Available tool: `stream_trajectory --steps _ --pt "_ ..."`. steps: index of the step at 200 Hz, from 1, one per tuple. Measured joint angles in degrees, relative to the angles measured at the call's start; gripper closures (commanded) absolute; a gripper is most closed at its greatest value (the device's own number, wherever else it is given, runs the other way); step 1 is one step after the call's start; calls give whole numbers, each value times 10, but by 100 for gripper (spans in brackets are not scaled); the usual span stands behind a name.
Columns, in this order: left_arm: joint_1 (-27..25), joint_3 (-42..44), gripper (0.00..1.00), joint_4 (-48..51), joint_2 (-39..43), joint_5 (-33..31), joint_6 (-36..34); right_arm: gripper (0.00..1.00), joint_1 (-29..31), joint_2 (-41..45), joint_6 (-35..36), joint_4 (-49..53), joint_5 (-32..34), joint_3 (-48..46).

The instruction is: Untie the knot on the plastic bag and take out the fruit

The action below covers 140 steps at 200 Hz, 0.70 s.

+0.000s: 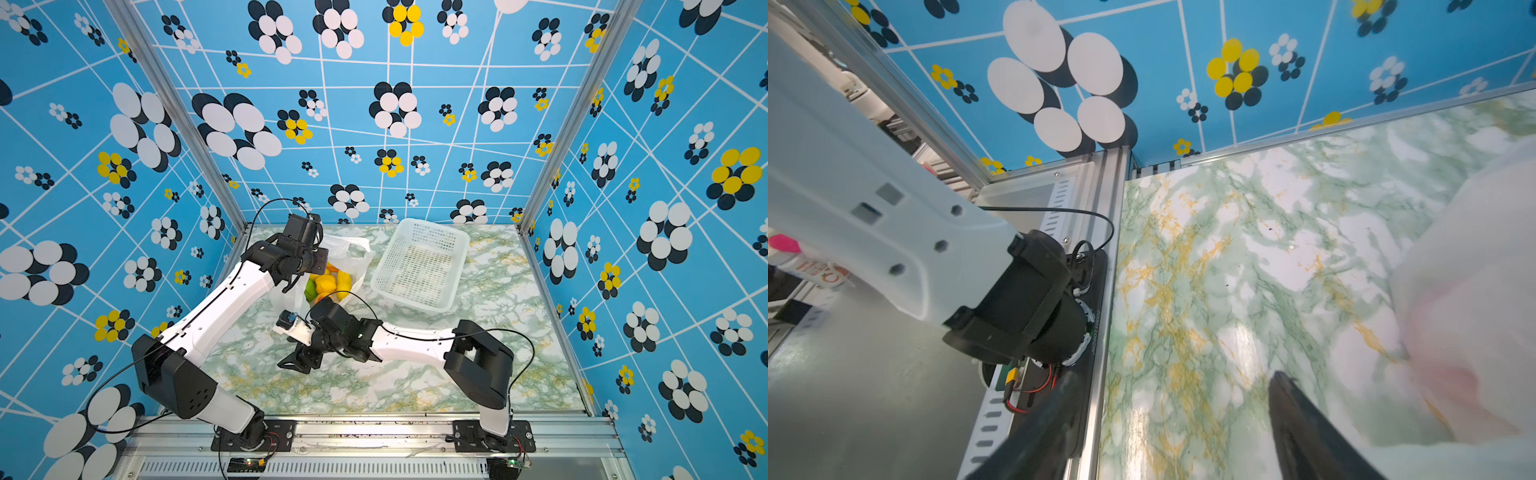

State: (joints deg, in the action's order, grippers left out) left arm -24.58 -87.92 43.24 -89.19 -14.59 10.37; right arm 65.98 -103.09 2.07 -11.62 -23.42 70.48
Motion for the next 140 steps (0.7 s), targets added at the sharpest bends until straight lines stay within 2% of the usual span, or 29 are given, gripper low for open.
stream_trajectory --steps 36,55,76,100,120,140 --pt "43 0 100 -7 19 20 4 18 -2 110 47 -44 42 -94" --pt "41 1 100 -14 38 27 3 18 -15 143 59 -63 60 -123" --pt "38 1 100 -17 52 36 3 17 -57 165 59 -83 62 -151" --pt "40 1 100 -17 54 41 3 1 -104 180 47 -99 68 -179" --pt "39 1 100 -18 54 44 3 1 -114 184 43 -103 84 -186" --pt "39 1 100 -21 54 48 3 11 -132 183 25 -114 90 -186"
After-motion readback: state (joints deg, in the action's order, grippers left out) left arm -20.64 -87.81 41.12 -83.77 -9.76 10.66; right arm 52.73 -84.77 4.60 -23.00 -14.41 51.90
